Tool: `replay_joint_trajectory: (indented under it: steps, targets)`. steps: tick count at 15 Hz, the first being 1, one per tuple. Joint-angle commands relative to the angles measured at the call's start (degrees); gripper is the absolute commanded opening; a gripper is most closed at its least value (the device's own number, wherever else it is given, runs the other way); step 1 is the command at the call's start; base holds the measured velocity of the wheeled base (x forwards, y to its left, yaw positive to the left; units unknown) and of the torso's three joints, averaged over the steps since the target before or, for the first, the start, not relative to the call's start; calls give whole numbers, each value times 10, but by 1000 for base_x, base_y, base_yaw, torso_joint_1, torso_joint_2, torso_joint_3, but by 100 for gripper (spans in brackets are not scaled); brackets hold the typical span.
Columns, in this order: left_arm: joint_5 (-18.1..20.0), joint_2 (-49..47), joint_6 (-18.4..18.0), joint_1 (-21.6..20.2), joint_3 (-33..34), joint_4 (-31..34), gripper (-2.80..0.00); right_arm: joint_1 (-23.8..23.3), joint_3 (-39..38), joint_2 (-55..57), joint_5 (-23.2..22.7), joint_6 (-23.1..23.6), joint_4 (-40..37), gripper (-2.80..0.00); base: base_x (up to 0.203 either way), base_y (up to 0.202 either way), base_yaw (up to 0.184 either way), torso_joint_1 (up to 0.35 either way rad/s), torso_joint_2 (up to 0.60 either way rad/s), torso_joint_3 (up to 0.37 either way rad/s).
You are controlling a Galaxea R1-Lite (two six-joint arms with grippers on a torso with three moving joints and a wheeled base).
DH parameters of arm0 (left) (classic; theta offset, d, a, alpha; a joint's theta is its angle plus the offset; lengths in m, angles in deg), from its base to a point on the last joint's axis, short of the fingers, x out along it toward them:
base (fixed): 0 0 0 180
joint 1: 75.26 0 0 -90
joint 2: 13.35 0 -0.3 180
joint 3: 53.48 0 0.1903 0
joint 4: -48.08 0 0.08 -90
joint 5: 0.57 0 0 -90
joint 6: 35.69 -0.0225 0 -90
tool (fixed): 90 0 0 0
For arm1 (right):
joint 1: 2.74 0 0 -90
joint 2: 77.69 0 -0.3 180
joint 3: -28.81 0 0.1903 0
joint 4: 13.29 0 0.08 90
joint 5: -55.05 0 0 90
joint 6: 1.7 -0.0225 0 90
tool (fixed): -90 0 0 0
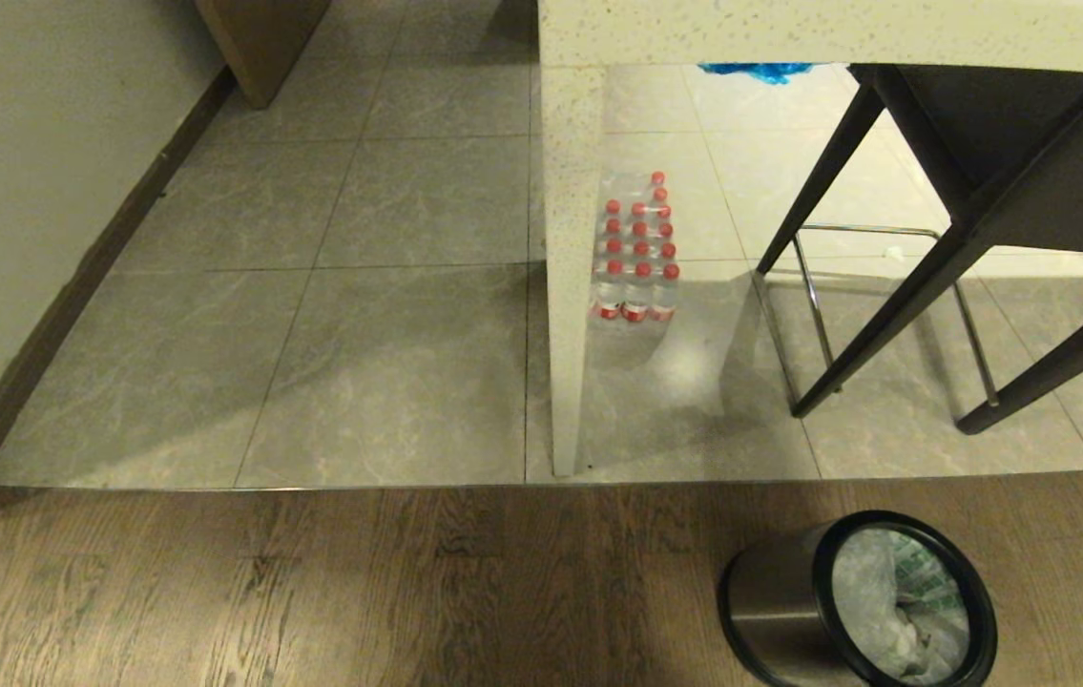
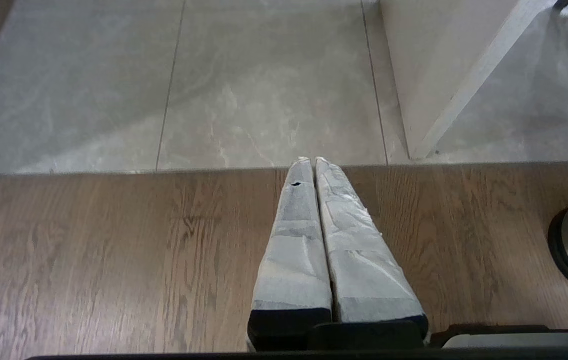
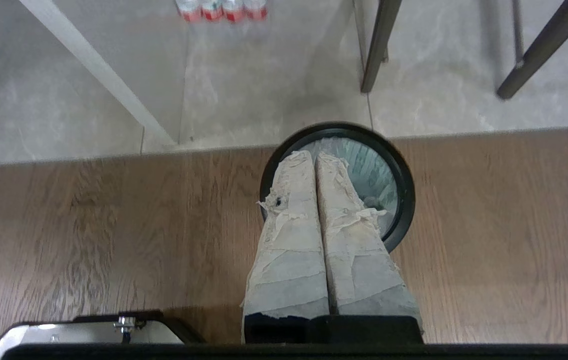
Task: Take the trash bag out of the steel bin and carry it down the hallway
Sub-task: Place the outer trash can on the ground
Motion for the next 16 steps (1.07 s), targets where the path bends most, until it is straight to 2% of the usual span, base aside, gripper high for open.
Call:
replay_joint_trajectory:
  steps: [1, 12, 15, 16]
  targets:
    - [0, -1, 0, 0, 0, 0, -280, 0, 2, 0, 0, 0, -1, -280, 0, 0, 0, 2, 7, -192]
    - [0, -1, 0, 0, 0, 0, -280, 0, 2, 1, 0, -1, -1, -280, 0, 0, 0, 2, 2, -198]
    - [0, -1, 0, 0, 0, 0, -280, 0, 6, 0, 3, -2, -3, -280, 0, 0, 0, 2, 6, -79]
    - [0, -1, 0, 0, 1, 0, -280, 0, 32, 8, 5, -2, -14, -280, 0, 0, 0, 0, 0, 0]
